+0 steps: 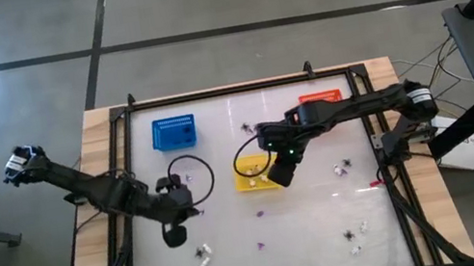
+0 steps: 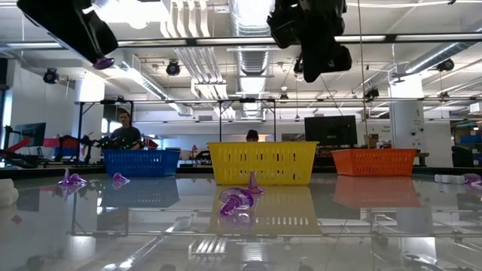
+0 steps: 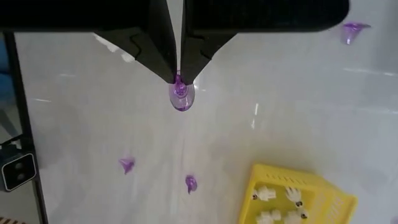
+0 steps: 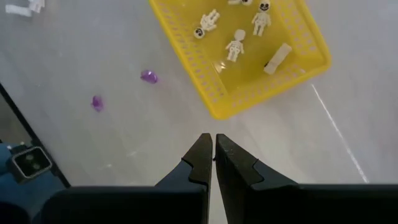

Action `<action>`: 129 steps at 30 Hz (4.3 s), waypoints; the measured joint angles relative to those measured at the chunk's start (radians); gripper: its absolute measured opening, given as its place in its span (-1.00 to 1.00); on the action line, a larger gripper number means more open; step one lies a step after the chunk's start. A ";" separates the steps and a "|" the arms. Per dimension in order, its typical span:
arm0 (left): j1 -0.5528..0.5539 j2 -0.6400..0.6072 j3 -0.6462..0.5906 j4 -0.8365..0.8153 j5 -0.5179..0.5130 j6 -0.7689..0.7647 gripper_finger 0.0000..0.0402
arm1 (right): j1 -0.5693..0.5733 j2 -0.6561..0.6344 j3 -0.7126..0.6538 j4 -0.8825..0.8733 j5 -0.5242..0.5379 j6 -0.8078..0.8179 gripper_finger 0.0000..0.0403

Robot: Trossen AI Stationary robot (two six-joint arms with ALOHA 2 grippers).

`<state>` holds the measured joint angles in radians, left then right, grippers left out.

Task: Sort Halloween decoration
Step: Put the purple witch hat toy into the orange bin

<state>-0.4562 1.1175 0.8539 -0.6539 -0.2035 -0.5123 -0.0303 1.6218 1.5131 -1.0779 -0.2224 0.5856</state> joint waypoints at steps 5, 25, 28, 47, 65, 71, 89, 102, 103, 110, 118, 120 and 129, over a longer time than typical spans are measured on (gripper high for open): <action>0.012 -0.001 0.000 -0.001 0.001 0.042 -1.00 | 0.000 0.010 0.000 0.017 0.042 0.001 -0.94; 0.040 -0.001 0.000 0.013 0.001 0.055 -1.00 | -0.003 0.011 0.000 0.038 0.174 0.008 -0.94; 0.041 -0.001 0.000 0.016 0.001 0.055 -1.00 | -0.003 0.011 0.000 0.036 0.158 0.044 -0.94; 0.064 -0.001 0.000 0.040 0.002 0.103 -1.00 | -0.025 0.011 0.000 0.048 0.145 -0.001 0.08; 0.183 0.001 0.000 0.267 0.002 0.109 -1.00 | -0.024 0.018 0.000 0.142 0.377 0.041 0.11; 0.207 0.001 0.000 0.280 0.002 0.108 -1.00 | -0.029 0.025 -0.001 0.152 0.378 0.021 0.11; 0.281 0.001 0.000 0.349 0.026 0.137 -1.00 | -0.029 0.048 -0.002 0.632 -0.074 -0.130 0.11; 0.319 0.003 0.000 0.409 0.086 0.176 -1.00 | -0.028 0.048 -0.002 0.768 -0.163 -0.193 0.11; 0.323 0.003 0.000 0.420 0.095 0.183 -1.00 | -0.028 0.048 -0.002 0.772 -0.163 -0.193 0.11; 0.341 0.004 0.000 0.462 0.116 0.207 -1.00 | -0.029 0.062 -0.002 0.780 -0.103 -0.194 0.11; 0.353 0.019 0.000 0.483 0.132 0.217 -1.00 | -0.029 0.065 -0.002 0.800 -0.099 -0.207 0.04; 0.357 0.025 0.000 0.498 0.139 0.217 -1.00 | -0.029 0.065 -0.002 0.804 -0.099 -0.206 -0.03; 0.363 0.024 0.000 0.497 0.139 0.221 -1.00 | -0.029 0.065 -0.002 0.799 -0.099 -0.192 -0.31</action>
<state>-0.0933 1.1420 0.8543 -0.1566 -0.0647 -0.2916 -0.0593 1.6863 1.5112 -0.2785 -0.3209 0.3934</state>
